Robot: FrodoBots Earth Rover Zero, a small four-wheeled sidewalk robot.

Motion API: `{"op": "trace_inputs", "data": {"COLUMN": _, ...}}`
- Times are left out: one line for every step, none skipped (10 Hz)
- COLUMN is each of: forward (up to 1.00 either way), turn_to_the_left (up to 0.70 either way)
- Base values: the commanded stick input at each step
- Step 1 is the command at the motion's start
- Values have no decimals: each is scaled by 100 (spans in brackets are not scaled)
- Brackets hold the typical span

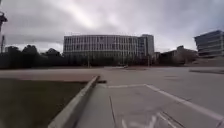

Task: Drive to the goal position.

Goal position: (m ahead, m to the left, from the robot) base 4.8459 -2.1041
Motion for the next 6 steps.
{"op": "trace_inputs", "data": {"forward": 70, "turn_to_the_left": 0}}
{"op": "trace_inputs", "data": {"forward": 70, "turn_to_the_left": -26}}
{"op": "trace_inputs", "data": {"forward": 70, "turn_to_the_left": -31}}
{"op": "trace_inputs", "data": {"forward": 70, "turn_to_the_left": -32}}
{"op": "trace_inputs", "data": {"forward": 70, "turn_to_the_left": -26}}
{"op": "trace_inputs", "data": {"forward": 70, "turn_to_the_left": -3}}
